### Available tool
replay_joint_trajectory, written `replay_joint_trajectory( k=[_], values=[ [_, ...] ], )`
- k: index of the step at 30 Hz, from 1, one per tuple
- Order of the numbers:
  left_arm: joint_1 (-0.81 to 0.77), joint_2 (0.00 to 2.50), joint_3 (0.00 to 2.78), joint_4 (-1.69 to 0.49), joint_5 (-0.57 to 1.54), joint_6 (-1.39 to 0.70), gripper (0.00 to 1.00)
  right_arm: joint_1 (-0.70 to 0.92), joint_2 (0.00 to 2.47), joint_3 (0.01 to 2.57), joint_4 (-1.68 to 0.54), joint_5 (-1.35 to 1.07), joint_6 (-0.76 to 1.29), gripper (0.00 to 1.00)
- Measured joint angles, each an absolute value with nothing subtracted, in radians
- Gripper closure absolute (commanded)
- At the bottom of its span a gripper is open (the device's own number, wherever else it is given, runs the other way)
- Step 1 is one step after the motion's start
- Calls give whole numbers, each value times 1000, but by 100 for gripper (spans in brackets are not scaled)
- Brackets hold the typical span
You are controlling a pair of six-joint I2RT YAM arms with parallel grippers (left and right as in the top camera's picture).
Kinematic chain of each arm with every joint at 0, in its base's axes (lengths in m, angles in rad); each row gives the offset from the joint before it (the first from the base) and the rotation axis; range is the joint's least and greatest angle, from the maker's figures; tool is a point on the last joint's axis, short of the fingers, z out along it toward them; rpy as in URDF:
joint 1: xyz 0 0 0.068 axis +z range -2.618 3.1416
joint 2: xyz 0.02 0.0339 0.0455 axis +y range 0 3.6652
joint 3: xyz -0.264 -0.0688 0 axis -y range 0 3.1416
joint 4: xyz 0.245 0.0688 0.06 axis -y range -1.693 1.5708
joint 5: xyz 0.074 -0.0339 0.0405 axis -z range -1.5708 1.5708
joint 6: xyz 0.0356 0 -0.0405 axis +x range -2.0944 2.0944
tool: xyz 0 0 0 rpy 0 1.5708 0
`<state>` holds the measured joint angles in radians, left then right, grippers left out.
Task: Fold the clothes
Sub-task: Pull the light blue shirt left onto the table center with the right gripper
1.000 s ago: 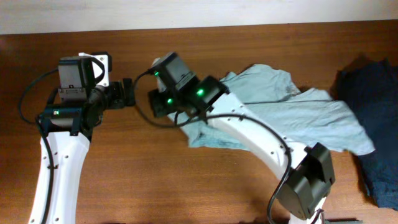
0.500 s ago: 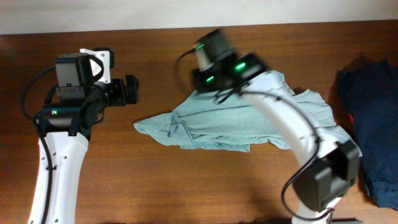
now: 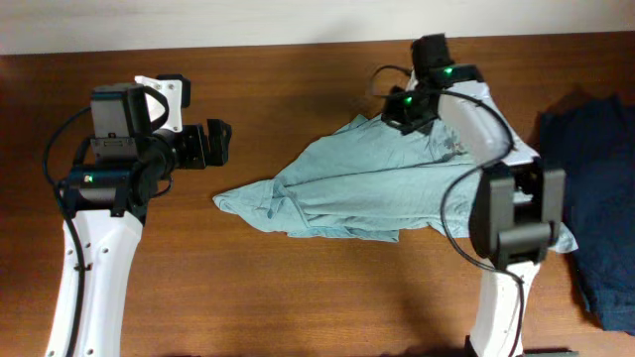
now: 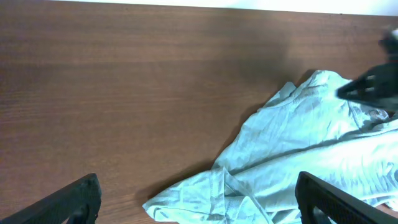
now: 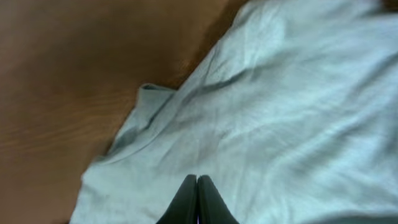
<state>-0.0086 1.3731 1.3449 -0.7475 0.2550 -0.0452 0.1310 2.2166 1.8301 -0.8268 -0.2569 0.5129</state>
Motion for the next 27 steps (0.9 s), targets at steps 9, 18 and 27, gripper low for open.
replay_joint_trajectory(
  k=[9,18,27],
  values=[
    [-9,1373,1345,-754,255,-45,1,202,2317,1830,-689,-272,550,96],
    [-9,1375,1345,-776,255,-45,1,213,2338,1861,-1116,-149,594,96],
    [-9,1375,1346,-773,255,-45,1,213,2315,1842,-1160,-105,436,71]
  ],
)
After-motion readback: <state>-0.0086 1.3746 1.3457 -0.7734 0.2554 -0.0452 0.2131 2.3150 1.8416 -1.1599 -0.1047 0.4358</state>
